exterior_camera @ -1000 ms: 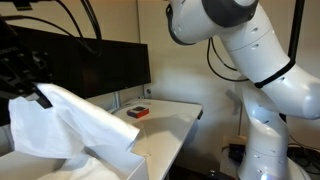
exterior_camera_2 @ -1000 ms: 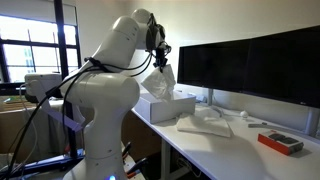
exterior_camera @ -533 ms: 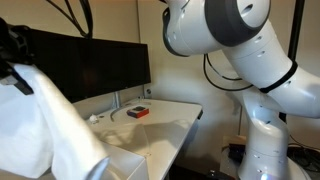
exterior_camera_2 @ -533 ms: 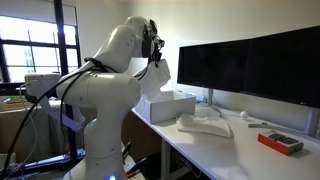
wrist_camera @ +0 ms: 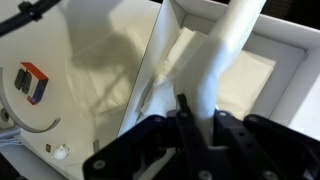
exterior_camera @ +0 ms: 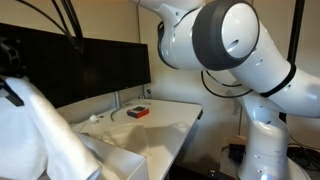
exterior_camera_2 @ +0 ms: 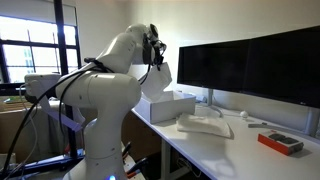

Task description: Pick up three towel from the table and put it in the box.

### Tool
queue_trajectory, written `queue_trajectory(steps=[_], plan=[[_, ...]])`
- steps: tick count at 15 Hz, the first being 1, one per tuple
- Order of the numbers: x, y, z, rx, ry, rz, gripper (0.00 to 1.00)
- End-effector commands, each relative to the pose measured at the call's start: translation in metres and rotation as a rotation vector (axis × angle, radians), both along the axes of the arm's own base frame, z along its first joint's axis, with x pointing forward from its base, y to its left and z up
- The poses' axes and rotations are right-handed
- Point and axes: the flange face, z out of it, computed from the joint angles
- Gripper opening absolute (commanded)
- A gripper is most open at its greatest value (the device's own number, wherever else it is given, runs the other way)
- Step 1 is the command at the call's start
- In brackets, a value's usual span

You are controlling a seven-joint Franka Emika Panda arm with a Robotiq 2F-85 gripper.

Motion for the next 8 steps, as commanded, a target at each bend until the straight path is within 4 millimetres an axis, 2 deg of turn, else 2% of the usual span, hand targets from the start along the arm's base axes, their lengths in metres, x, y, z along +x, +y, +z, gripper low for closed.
queue_trajectory(steps=[1,4,8], plan=[[0.018,-0.009,-0.023,0.026,0.075,0.042,0.09],[0.018,0.0,-0.041,0.02,0.117,0.069,0.09],[0.003,0.018,-0.057,-0.004,0.156,0.131,0.09]])
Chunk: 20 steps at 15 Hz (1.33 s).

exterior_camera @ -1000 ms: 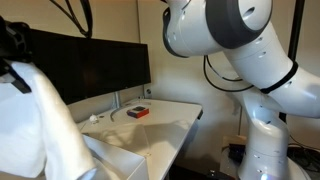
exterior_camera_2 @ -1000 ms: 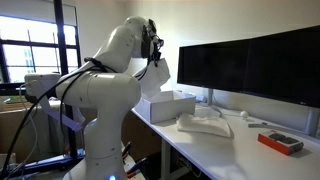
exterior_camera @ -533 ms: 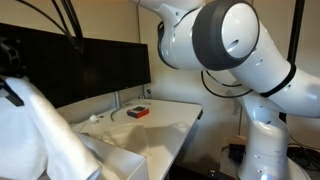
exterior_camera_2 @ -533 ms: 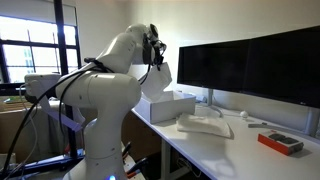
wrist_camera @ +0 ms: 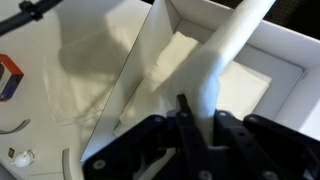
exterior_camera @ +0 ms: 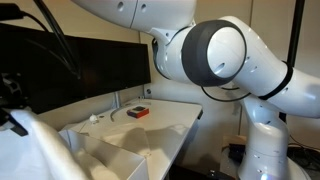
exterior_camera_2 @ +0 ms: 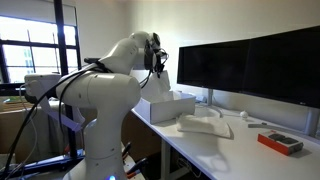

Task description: Pick up three towel from the table and put it in the box.

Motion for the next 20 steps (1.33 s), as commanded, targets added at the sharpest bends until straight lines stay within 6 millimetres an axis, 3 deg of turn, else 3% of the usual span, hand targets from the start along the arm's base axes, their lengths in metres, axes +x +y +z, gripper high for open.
queue_trajectory(steps=[1,8,12,14,17,20], plan=[[-0.018,0.015,-0.002,-0.002,0.028,0.082,0.09],[-0.029,0.047,0.015,0.082,-0.067,0.213,0.09],[-0.019,0.047,0.026,0.148,-0.113,0.207,0.09],[-0.005,0.036,0.031,0.182,-0.115,0.184,0.08],[0.033,0.003,0.028,0.244,-0.085,0.127,0.09],[0.076,-0.04,0.007,0.325,0.013,0.081,0.09]])
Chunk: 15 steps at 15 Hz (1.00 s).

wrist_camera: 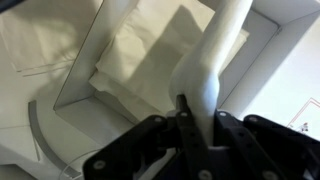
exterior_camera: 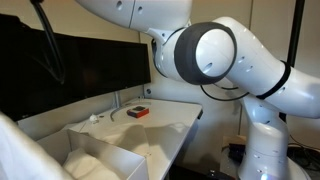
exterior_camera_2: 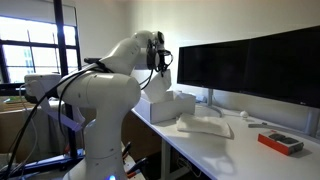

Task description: Pick up three towel from the table and put it in the box.

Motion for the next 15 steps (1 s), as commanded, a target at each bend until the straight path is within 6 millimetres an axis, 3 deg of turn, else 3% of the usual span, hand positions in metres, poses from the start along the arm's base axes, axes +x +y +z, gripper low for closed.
queue_trajectory(steps=[1,3,5,9,15], plan=[[0.05,-0.05,-0.024,0.115,0.133,-0.013,0.09],[0.071,-0.074,-0.05,0.155,0.221,-0.027,0.09],[0.08,-0.084,-0.072,0.172,0.275,-0.03,0.09],[0.064,-0.064,-0.084,0.158,0.318,0.023,0.09],[0.015,-0.006,-0.058,0.12,0.26,0.12,0.08]])
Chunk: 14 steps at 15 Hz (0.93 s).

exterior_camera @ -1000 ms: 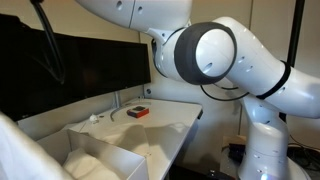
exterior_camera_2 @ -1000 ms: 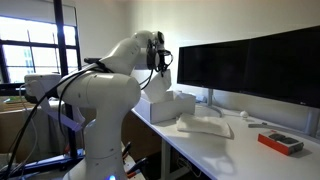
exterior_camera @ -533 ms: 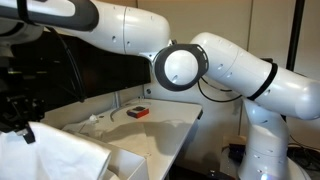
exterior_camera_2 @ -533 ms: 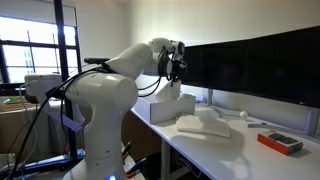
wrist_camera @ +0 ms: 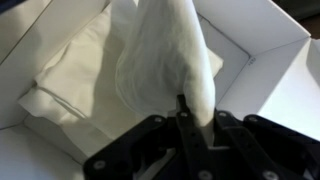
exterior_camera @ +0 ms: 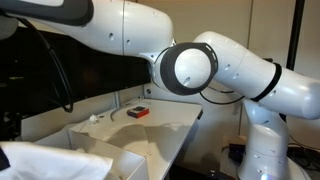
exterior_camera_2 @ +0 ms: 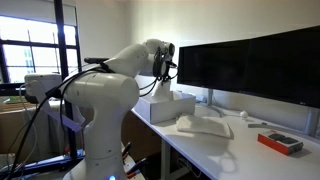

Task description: Pick up three towel from the table and put it in the box.

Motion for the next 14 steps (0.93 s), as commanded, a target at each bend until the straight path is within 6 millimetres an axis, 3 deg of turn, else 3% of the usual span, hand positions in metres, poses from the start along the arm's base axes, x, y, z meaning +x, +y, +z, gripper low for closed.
queue_trajectory(steps=[1,8,12,14], plan=[[-0.024,0.021,0.027,-0.008,-0.045,0.048,0.08],[-0.042,0.039,0.064,0.042,-0.117,0.047,0.08],[-0.031,0.026,0.074,0.074,-0.12,-0.004,0.08],[-0.017,0.01,0.072,0.087,-0.096,-0.038,0.08]])
